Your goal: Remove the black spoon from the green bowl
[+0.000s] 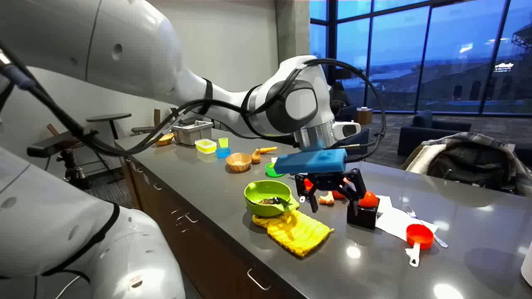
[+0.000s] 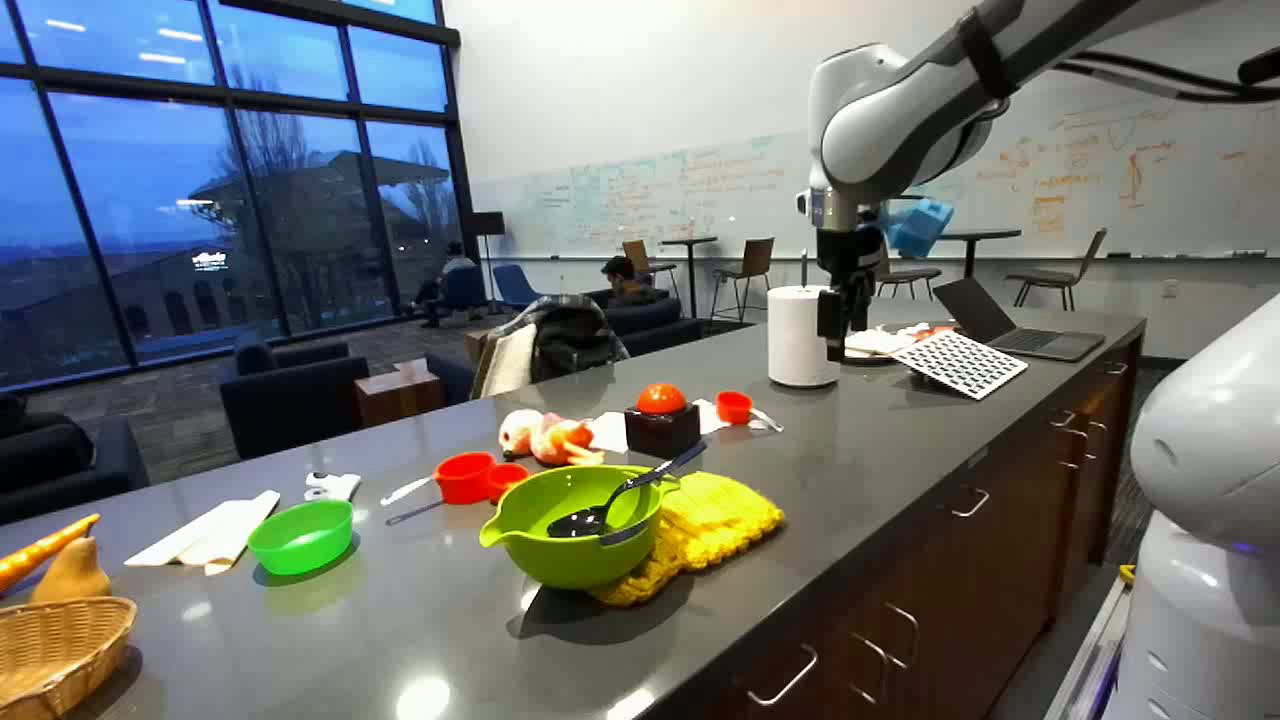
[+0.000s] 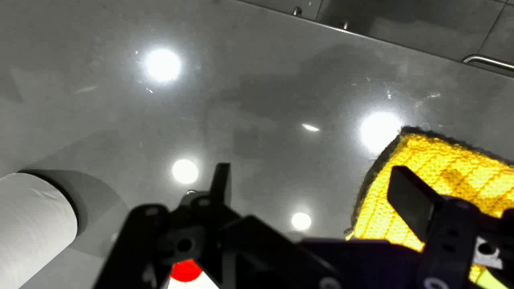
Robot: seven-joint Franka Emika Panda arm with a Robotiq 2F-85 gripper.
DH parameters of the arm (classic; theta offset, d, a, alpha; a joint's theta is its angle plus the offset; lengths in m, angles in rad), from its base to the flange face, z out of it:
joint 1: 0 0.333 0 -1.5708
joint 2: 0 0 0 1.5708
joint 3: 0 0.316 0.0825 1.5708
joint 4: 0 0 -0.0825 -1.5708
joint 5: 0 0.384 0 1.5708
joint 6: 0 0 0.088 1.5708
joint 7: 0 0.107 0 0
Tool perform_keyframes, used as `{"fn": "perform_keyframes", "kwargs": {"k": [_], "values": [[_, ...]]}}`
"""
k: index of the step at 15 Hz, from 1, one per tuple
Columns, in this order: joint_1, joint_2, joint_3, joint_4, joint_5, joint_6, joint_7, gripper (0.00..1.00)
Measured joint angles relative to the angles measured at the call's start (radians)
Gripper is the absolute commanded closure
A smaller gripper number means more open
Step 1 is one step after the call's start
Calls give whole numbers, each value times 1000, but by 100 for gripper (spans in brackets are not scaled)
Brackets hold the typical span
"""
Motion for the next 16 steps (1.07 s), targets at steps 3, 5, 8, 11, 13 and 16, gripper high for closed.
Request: {"fn": "perform_keyframes", "kwargs": {"k": [3,5,8,11,13,16], "values": [[0,0,0,0,0,0,0,0],[0,0,0,0,0,0,0,0],[0,0,0,0,0,0,0,0],[26,7,2,4,7,0,-20,0],[79,27,9,13,21,-1,-67,0],[170,76,39,43,52,-9,-134,0]]}}
